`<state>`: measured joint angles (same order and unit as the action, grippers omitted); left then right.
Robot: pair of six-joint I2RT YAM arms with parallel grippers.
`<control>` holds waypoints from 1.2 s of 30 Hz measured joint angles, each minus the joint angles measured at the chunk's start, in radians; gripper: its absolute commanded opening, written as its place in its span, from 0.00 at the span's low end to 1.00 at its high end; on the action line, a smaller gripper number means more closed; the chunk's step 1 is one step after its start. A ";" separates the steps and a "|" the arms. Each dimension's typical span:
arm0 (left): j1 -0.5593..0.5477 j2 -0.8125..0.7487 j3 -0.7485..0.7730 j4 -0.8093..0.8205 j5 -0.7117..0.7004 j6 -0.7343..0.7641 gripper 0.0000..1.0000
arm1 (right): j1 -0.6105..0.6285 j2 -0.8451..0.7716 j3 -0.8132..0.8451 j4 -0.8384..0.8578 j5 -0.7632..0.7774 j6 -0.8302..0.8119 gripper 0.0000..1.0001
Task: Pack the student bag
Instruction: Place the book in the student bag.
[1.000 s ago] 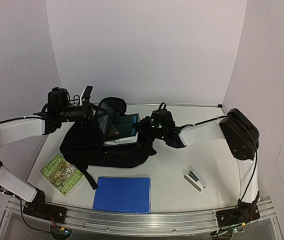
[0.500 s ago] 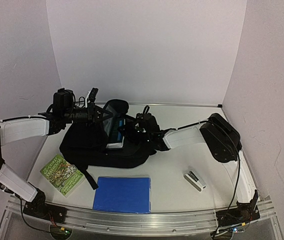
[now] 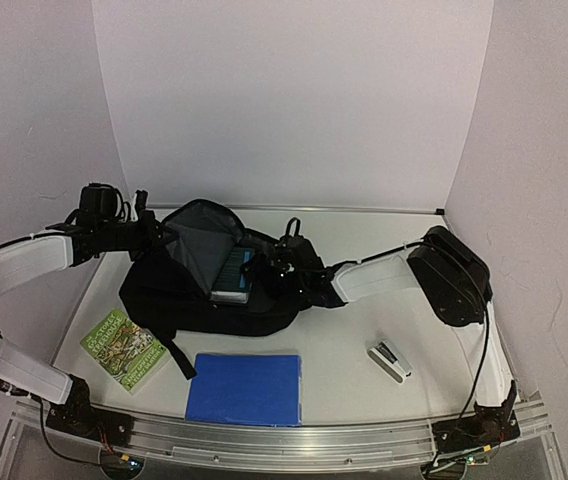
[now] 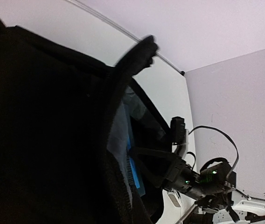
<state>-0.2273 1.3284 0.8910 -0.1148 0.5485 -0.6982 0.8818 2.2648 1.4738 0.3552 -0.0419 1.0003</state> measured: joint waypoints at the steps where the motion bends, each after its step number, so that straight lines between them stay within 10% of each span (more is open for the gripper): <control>1: 0.002 0.004 -0.009 -0.013 -0.010 -0.003 0.00 | 0.000 -0.009 -0.008 -0.011 0.015 -0.004 0.91; 28: -0.229 0.444 0.143 0.132 0.053 -0.028 0.01 | -0.163 -0.290 -0.308 -0.297 0.362 -0.014 0.98; 36: -0.228 0.434 0.144 0.158 0.061 -0.025 0.70 | -0.190 -0.406 -0.340 -0.313 0.334 -0.108 0.98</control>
<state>-0.4553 1.7626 1.0348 0.0435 0.6094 -0.7228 0.6920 1.8590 1.1339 0.0425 0.2924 0.8926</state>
